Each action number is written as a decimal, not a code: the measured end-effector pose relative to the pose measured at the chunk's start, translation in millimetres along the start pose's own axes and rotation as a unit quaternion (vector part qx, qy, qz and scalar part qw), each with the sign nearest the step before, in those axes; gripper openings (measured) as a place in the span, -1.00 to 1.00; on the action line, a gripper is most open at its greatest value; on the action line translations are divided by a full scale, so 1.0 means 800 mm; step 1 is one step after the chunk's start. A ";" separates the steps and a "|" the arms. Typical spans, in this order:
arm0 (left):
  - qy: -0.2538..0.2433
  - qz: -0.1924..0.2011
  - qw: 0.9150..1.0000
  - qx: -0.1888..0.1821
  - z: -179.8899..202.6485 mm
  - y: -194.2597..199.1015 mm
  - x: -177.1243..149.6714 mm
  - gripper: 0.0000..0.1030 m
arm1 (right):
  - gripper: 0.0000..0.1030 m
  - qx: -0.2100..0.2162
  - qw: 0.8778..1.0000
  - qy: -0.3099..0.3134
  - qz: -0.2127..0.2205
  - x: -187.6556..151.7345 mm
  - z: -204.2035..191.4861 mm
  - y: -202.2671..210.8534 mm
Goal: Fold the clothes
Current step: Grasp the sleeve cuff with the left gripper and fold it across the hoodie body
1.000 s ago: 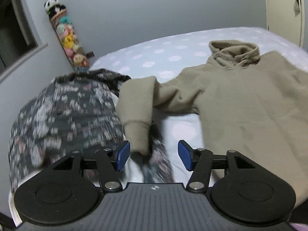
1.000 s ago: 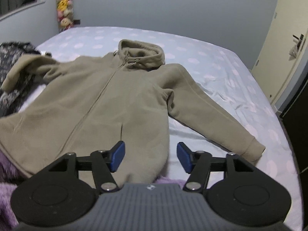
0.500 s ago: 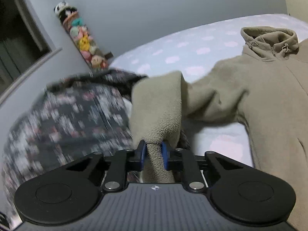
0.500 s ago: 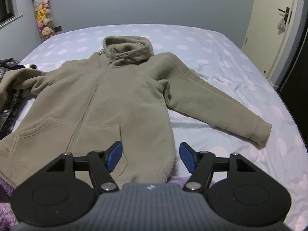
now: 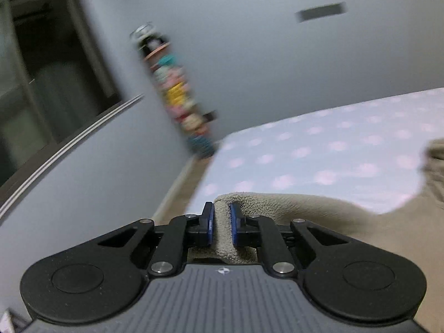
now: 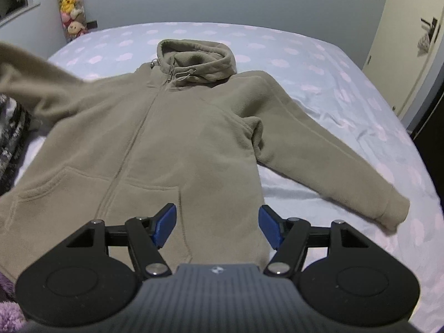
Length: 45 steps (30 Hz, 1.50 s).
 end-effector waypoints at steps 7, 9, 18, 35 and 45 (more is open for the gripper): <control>-0.019 -0.103 0.989 0.102 -0.035 -0.151 -0.019 -0.79 | 0.33 -0.003 0.999 -0.021 -0.035 0.004 0.016 -0.025; -0.013 -0.123 0.986 0.109 -0.036 -0.179 -0.033 -0.79 | 0.33 -0.010 0.999 -0.019 -0.044 0.004 0.020 -0.028; 0.060 -0.088 0.994 0.034 -0.079 -0.169 -0.015 -0.29 | 0.33 -0.009 0.998 -0.017 -0.064 0.010 0.019 -0.049; 0.066 -0.049 0.996 -0.045 -0.083 -0.106 -0.032 -0.93 | 0.33 0.018 0.999 0.017 -0.027 0.016 -0.034 -0.022; 0.135 0.032 0.990 -0.011 -0.115 -0.083 0.053 -0.95 | 0.33 0.006 0.999 0.027 -0.032 0.022 -0.037 -0.022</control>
Point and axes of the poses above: each gripper's, at about its wrist camera, not at the fingertips, and y roughly against the way its jaws point, z to its right, x to its top, the point moved 4 cm from there along -y, roughly the way its jaws point, and after that the axes turned 14 degrees about y, right-handed, at the moved point
